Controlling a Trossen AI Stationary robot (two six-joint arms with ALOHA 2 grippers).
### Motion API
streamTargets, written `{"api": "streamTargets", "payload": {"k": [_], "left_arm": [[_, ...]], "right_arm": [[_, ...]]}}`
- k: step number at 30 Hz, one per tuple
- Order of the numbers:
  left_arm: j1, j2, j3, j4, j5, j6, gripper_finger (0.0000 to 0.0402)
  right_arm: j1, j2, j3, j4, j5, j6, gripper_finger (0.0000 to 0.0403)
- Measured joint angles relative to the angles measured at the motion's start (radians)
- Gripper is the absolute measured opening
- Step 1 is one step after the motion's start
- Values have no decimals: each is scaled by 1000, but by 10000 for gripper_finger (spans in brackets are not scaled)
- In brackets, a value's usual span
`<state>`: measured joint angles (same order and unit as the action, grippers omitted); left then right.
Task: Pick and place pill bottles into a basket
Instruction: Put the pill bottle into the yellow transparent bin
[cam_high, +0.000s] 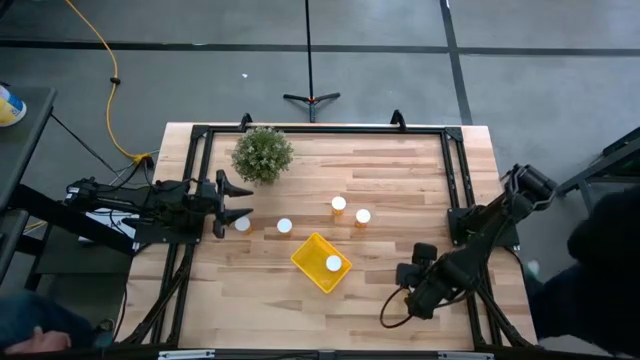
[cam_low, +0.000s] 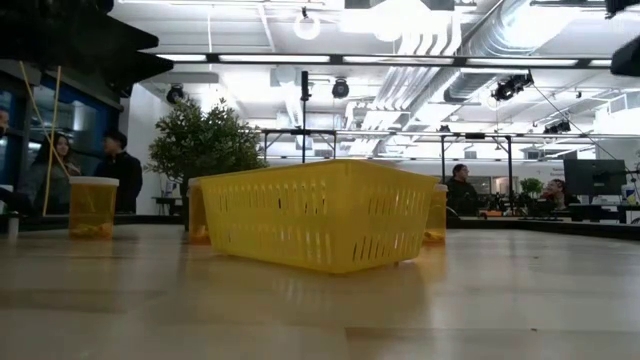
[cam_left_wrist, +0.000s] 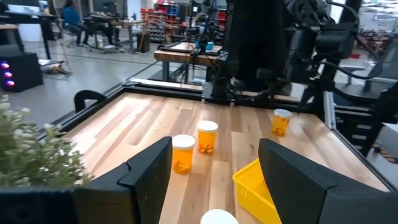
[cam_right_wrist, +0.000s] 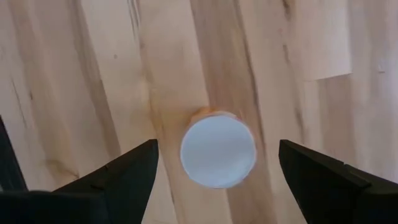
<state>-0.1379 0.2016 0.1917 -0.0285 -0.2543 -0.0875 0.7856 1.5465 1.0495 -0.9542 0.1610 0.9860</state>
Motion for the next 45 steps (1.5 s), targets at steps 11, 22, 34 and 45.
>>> {"api": "streamTargets", "payload": {"k": [11,22,34,45], "left_arm": [[0,0,0,0,-22,2,276],[0,0,0,0,-23,0,276],[0,0,0,-1,-24,0,276],[0,0,0,-5,-25,0,276]], "right_arm": [[-22,-2,-82,85,-35,-22,323],[-22,-2,-84,107,-21,-24,323],[-22,-2,-84,141,-39,-25,323],[-19,30,-84,136,-61,-25,323]]}}
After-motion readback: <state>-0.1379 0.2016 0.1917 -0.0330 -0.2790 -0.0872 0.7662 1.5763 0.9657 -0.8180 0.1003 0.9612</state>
